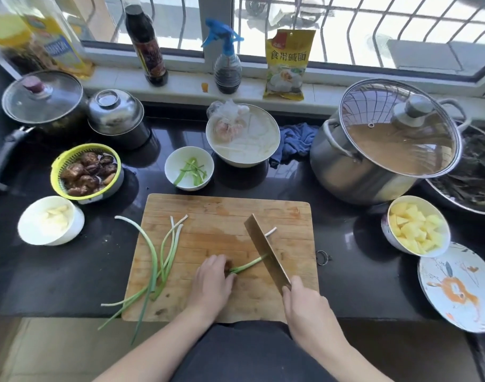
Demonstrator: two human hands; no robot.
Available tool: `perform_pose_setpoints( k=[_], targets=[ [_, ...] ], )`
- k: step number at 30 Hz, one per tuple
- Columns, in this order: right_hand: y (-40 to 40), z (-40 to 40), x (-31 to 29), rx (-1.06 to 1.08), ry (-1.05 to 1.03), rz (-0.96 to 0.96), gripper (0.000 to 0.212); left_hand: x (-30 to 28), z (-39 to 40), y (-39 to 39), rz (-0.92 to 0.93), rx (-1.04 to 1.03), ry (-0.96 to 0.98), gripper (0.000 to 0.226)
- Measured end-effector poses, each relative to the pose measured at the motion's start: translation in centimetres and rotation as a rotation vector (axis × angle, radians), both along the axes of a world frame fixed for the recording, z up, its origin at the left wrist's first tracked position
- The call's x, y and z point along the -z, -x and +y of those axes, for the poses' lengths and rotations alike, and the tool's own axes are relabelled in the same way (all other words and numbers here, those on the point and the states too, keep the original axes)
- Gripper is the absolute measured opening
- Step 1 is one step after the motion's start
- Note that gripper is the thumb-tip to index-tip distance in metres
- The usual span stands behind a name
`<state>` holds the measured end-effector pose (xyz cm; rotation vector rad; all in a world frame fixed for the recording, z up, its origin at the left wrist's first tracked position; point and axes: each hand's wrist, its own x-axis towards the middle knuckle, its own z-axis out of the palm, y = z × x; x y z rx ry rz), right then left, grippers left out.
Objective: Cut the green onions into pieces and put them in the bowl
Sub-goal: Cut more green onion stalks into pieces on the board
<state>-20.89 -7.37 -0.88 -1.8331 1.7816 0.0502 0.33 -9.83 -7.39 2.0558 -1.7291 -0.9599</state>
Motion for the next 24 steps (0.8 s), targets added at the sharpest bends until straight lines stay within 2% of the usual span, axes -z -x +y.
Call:
perform_pose_setpoints(
  k=[3, 9, 11, 17, 24],
  targets=[
    [-0.3, 1.1, 0.7, -0.086, -0.02, 0.024, 0.02, -0.1, -0.1, 0.0, -0.014, -0.007, 0.008, 0.017],
    [-1.9, 1.6, 2.1, -0.083, -0.044, 0.122, 0.016, -0.2, -0.4, 0.1, -0.059, 0.033, 0.045, 0.003],
    [-2.6, 1.1, 2.4, -0.036, -0.102, 0.101, 0.015, 0.0, -0.7, 0.1, -0.074, 0.051, 0.035, 0.004],
    [-4.8, -1.6, 2.7, 0.041, -0.096, -0.011, 0.02, -0.1, -0.9, 0.0, -0.093, 0.1, 0.008, 0.01],
    [-1.6, -0.4, 2.1, 0.052, -0.073, -0.073, 0.026, -0.7, -1.3, -0.8, -0.105, 0.069, -0.069, 0.014]
  ],
)
